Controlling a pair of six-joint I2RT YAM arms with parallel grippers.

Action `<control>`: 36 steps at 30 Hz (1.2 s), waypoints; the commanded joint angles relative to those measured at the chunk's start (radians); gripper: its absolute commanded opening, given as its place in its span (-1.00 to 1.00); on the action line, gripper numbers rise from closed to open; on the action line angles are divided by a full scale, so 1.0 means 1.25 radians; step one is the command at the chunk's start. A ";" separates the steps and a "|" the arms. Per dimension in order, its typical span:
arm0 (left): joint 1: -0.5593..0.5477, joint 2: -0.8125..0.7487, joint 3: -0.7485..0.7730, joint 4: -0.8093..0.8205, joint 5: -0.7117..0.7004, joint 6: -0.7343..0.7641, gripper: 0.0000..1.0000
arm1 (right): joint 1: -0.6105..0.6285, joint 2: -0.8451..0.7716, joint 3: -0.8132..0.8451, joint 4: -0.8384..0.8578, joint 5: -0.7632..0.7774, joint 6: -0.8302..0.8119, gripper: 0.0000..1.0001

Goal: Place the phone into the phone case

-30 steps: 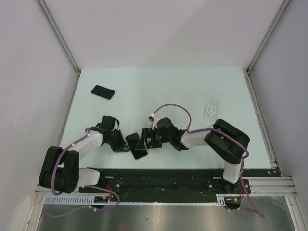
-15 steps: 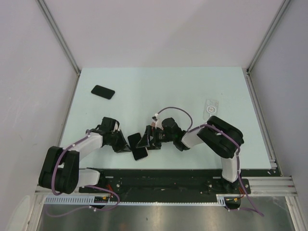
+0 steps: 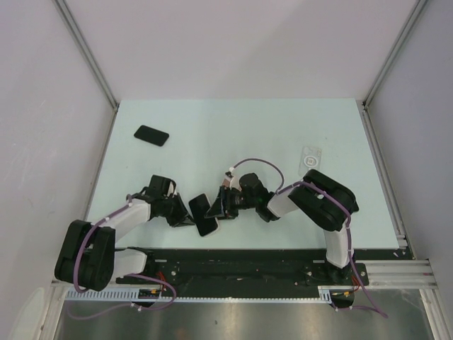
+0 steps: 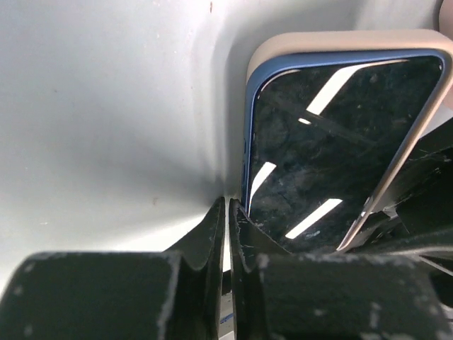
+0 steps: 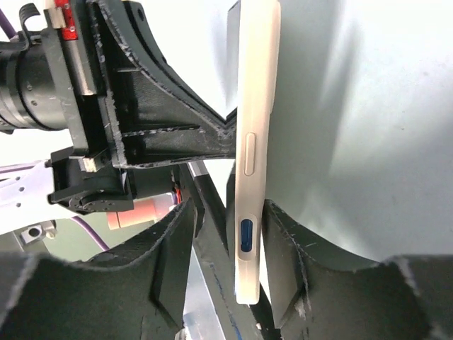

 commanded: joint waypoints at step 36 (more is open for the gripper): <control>-0.059 -0.116 0.154 -0.155 -0.060 0.078 -0.38 | -0.019 0.014 -0.038 0.282 -0.112 0.140 -0.95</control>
